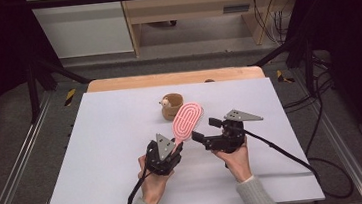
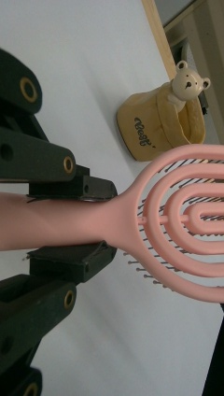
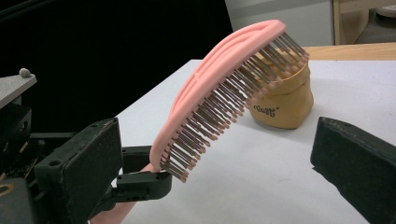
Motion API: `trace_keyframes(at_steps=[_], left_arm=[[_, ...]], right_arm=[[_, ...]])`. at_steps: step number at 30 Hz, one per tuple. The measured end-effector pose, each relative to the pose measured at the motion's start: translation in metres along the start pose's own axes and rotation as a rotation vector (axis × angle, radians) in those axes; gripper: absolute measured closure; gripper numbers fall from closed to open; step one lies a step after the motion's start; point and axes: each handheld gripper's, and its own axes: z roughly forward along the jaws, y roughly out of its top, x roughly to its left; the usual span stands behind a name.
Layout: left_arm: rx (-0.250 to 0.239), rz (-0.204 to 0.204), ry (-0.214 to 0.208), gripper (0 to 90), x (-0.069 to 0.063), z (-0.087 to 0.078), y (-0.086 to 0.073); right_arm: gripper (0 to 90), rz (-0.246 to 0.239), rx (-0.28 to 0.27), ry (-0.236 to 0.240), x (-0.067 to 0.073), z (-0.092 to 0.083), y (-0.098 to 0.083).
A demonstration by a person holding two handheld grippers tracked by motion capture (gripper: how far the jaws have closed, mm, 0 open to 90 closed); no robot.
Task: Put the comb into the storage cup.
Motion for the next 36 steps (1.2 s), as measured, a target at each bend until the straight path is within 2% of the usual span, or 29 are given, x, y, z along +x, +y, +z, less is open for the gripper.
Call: trace_keyframes(at_steps=[6,27,36], left_arm=[[0.000,0.004,0.000,69.9,-0.002,0.000,0.000],[-0.011,0.014,-0.002,69.9,-0.010,0.001,0.000],[-0.017,0.022,-0.008,69.9,-0.014,0.002,0.002]], right_arm=[[2.9,-0.003,0.004,-0.004,0.003,0.005,0.001],[6.2,0.064,0.008,-0.012,0.001,0.011,0.001],[14.1,0.084,0.018,0.016,0.001,0.013,0.000]])
